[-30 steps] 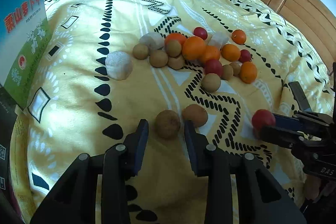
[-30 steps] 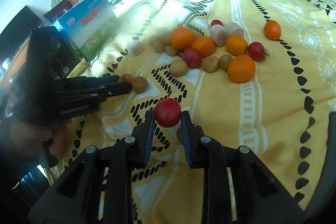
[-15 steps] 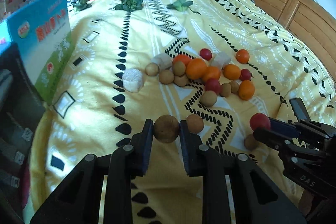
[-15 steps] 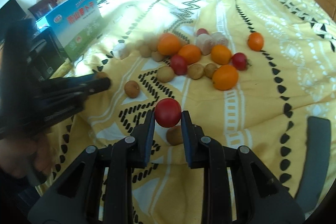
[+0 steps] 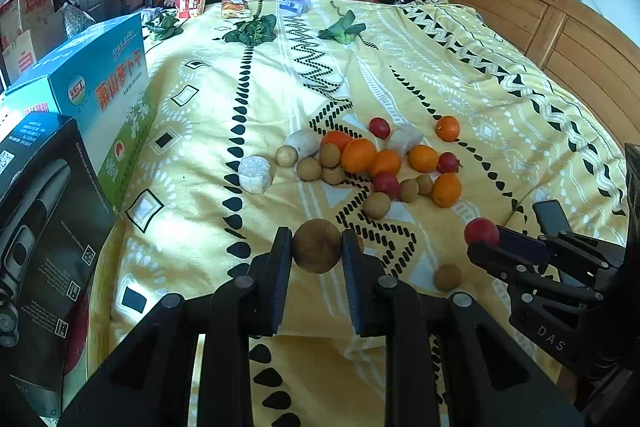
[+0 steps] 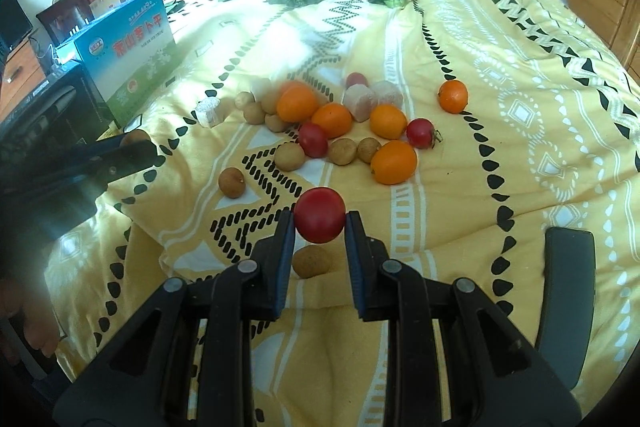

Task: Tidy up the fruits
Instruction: 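Grasp a red tomato with the right gripper while the left gripper grasps a brown kiwi, then carry the tomato and kiwi in both grippers over to the steel bowl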

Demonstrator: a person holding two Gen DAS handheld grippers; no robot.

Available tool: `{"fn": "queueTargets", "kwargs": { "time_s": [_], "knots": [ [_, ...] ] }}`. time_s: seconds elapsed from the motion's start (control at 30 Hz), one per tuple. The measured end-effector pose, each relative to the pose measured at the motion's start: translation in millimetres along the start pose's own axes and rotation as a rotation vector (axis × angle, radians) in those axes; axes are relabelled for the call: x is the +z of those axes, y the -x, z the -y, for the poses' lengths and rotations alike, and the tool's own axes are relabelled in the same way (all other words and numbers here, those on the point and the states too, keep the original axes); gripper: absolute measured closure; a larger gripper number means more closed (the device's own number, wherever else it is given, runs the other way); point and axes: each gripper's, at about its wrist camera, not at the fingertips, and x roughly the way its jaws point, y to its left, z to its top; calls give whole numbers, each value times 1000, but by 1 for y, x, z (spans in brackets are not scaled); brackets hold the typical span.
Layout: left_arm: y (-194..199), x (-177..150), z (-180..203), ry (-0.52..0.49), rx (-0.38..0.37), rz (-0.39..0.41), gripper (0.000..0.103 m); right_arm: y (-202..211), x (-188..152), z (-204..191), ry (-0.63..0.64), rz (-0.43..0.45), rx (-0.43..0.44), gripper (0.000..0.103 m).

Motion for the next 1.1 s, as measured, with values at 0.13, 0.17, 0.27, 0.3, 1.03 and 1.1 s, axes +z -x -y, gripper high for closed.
{"fn": "queueTargets", "kwargs": {
  "time_s": [0.13, 0.17, 0.27, 0.3, 1.03, 1.1],
  "knots": [
    [4, 1, 2, 2, -1, 7, 78, 2, -1, 0, -1, 3, 0, 77],
    [4, 0, 2, 3, -1, 6, 78, 3, -1, -1, -1, 4, -1, 77],
    [5, 0, 3, 3, -2, 6, 78, 6, -1, 0, -2, 8, -2, 77],
    [5, 0, 3, 3, -2, 6, 78, 6, -1, 0, -2, 9, -3, 77],
    [20, 3, 6, 14, -7, 27, 78, 18, 2, -6, 9, 29, -5, 77],
    [21, 3, 5, 15, -7, 30, 78, 18, 2, -6, 12, 29, -5, 77]
  ]
}}
